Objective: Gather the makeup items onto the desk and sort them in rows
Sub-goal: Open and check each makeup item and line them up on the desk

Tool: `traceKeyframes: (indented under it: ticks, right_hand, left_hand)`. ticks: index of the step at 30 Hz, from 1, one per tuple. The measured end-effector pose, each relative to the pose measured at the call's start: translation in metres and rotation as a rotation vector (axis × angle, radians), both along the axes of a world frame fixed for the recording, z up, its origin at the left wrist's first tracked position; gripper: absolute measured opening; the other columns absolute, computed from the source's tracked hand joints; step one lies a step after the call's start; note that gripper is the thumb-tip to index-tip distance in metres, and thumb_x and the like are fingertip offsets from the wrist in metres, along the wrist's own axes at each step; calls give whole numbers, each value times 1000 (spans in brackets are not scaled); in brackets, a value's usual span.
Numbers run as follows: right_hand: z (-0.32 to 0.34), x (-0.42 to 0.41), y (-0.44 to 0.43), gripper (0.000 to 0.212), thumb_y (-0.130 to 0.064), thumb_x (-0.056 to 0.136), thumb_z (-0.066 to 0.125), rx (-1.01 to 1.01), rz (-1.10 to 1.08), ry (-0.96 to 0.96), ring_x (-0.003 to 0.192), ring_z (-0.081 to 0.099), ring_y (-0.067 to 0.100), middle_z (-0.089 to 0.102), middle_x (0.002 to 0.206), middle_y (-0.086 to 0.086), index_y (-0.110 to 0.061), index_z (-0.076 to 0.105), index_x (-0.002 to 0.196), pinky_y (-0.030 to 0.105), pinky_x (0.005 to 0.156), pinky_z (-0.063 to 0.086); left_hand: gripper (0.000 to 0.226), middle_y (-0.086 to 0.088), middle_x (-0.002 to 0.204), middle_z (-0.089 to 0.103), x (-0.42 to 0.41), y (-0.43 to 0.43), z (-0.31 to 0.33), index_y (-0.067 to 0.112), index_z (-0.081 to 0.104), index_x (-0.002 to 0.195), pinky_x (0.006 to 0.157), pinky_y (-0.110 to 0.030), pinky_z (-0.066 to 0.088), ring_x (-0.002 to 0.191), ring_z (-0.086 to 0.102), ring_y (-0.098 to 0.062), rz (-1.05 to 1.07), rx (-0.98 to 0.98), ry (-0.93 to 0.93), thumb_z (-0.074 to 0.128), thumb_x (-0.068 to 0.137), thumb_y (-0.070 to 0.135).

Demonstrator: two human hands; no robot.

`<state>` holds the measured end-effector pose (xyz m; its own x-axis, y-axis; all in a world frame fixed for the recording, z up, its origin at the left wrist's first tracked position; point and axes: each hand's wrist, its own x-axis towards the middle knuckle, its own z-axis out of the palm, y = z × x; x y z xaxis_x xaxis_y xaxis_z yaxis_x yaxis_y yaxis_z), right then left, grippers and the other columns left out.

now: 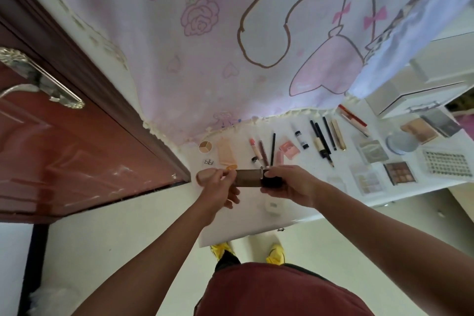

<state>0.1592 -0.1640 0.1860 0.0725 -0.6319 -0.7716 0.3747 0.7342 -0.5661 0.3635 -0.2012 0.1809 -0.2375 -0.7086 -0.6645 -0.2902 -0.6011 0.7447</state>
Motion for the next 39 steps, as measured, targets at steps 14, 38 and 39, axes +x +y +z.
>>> traceKeyframes:
  ticks: [14,38,39]
  right_hand:
    - [31,9,20,23,-33,99,54,-92,768,29,54,45,12,58,75,4,-10,53,99,21,46,30]
    - [30,-34,22,38,-44,93,62,-290,839,259,51,42,11,66,77,5,-10,68,109,23,47,28]
    - [31,-36,19,35,-45,91,64,-321,887,317,51,42,11,66,75,4,-14,70,107,24,49,29]
  left_hand:
    - [26,-5,65,36,-3,32,34,9,43,85,39,-14,29,46,36,-8,-39,-222,-33,42,103,28]
    - [18,-17,85,68,1,36,27,4,60,93,57,-28,54,66,64,-27,-10,56,275,66,85,19]
    - [16,-17,84,67,2,37,25,4,60,93,56,-27,54,64,64,-26,8,66,281,64,87,18]
